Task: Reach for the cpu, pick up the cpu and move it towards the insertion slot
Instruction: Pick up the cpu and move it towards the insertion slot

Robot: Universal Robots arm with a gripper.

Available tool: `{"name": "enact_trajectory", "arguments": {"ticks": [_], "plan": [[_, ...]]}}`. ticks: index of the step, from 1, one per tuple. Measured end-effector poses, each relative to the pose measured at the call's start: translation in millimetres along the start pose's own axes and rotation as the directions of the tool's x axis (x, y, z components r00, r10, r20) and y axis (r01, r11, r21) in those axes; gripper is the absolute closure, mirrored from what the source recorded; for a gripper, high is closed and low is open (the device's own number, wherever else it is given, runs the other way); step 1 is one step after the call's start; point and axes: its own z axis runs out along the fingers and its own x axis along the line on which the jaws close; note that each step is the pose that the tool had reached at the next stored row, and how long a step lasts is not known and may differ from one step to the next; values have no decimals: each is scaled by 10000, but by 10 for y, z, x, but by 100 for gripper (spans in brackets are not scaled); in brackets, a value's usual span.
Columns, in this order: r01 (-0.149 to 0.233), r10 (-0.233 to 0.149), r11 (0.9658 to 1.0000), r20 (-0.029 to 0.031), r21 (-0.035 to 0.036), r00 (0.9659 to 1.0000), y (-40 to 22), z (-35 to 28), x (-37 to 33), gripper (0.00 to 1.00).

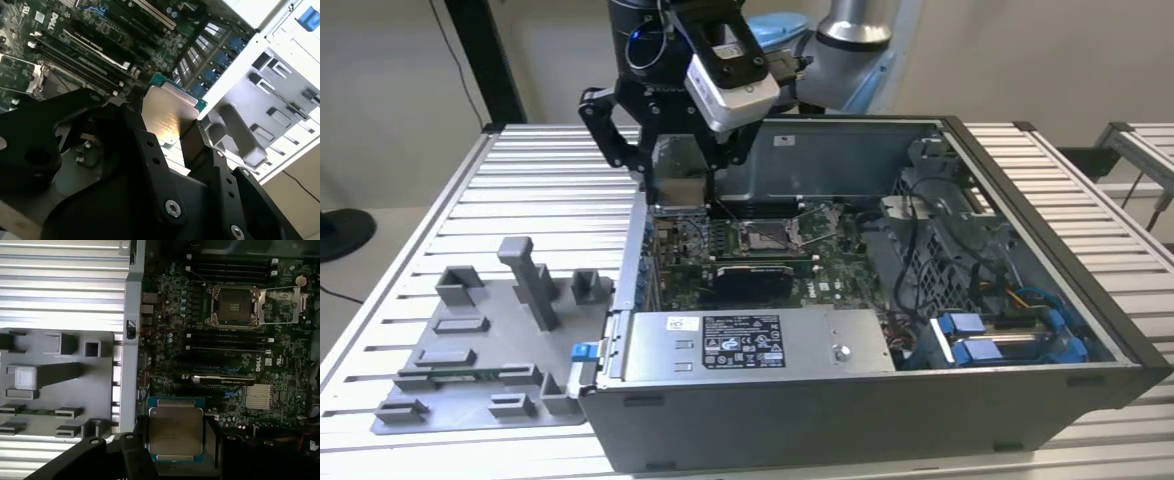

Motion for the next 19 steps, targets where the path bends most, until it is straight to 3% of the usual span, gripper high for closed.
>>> {"name": "enact_trajectory", "arguments": {"ticks": [11,19], "plan": [[-2,2,10000,0,0,10000,-8,-2,-464,100],[-127,127,9999,4,0,9999,-11,-2,-651,100]]}}
